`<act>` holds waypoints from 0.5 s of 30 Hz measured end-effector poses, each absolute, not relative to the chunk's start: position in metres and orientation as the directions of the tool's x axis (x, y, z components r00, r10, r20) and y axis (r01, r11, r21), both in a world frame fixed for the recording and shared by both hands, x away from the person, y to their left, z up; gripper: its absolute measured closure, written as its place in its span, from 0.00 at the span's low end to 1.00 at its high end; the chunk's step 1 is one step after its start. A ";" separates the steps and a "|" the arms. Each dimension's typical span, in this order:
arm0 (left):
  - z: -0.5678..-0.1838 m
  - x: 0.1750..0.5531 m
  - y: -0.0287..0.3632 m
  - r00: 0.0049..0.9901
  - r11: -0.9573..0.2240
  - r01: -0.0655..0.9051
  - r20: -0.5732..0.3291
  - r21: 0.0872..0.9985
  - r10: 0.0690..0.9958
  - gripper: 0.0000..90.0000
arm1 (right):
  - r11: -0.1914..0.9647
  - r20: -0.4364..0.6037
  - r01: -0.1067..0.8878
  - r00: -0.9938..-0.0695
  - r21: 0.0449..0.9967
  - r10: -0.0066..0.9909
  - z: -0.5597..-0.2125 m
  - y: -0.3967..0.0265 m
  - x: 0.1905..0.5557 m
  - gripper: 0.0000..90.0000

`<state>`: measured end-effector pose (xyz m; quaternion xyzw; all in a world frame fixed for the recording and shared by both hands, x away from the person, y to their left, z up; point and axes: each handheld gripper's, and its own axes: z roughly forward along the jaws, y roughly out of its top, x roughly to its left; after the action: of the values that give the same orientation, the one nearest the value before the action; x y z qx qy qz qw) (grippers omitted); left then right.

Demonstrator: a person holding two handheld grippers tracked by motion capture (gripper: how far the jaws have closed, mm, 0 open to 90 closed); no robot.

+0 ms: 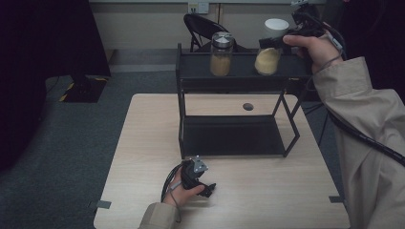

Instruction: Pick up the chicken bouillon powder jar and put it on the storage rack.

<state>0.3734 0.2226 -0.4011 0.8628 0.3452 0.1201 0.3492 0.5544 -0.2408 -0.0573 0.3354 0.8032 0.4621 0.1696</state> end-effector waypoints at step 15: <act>-0.401 0.373 0.223 0.733 -0.518 0.512 -0.034 0.686 0.680 0.00 | 0.349 0.028 0.396 -0.694 0.849 0.719 -0.063 -0.239 0.560 0.38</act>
<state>0.3734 0.2226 -0.4011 0.8628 0.3452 0.1201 0.3492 0.5601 -0.2394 -0.0631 0.3480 0.8016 0.4523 0.1786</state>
